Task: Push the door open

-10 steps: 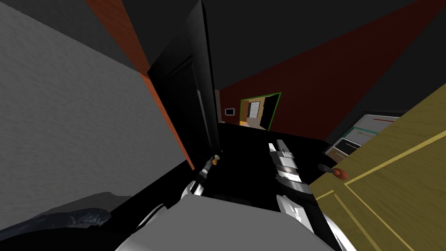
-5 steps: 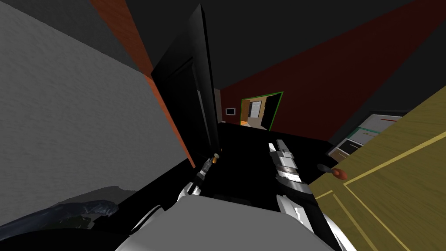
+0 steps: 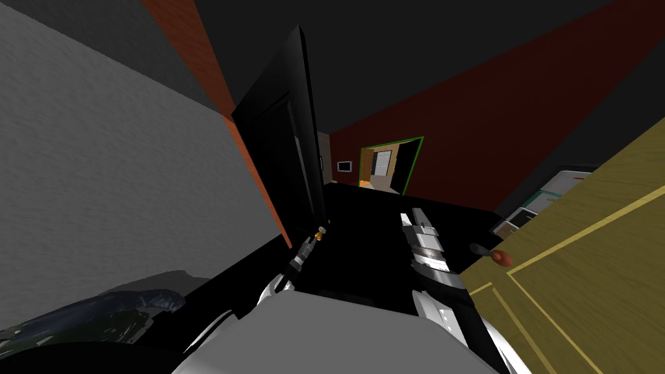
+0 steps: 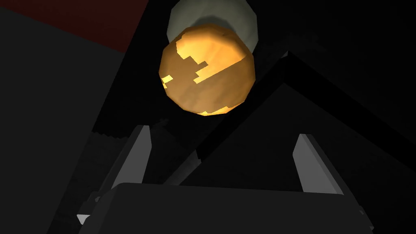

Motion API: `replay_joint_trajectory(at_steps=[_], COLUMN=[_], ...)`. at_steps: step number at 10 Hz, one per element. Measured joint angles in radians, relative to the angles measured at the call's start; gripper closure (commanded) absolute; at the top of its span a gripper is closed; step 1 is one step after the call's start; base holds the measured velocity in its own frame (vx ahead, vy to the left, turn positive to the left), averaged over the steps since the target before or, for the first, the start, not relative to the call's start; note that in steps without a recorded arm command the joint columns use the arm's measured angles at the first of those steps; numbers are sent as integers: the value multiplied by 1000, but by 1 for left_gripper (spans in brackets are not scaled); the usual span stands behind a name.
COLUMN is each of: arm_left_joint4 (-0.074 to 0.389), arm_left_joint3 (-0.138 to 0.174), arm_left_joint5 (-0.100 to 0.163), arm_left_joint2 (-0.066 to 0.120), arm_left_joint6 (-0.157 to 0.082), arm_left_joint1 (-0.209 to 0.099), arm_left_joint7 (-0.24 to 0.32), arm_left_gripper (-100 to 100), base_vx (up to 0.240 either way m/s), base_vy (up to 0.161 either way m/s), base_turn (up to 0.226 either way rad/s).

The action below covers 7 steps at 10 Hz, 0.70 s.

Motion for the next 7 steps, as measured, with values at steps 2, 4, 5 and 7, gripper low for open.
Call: replay_joint_trajectory(at_steps=[2,4,5,7], arm_left_joint4=[20,10,-1,7], arm_left_joint3=[1,1,2,2], arm_left_joint5=[-8,-15,-22,-30], arm_left_joint2=[11,21,33,43], arm_left_joint6=[-18,-23,-24,-37], arm_left_joint1=[-1,13,26,31], arm_left_joint7=[-47,-91,-119,-169], arm_left_gripper=[-100,-100,-100,-100], base_vx=[-27,-35,-30,-32], base_vy=[-25,-38,-36,-38], base_turn=[23,47,16,36])
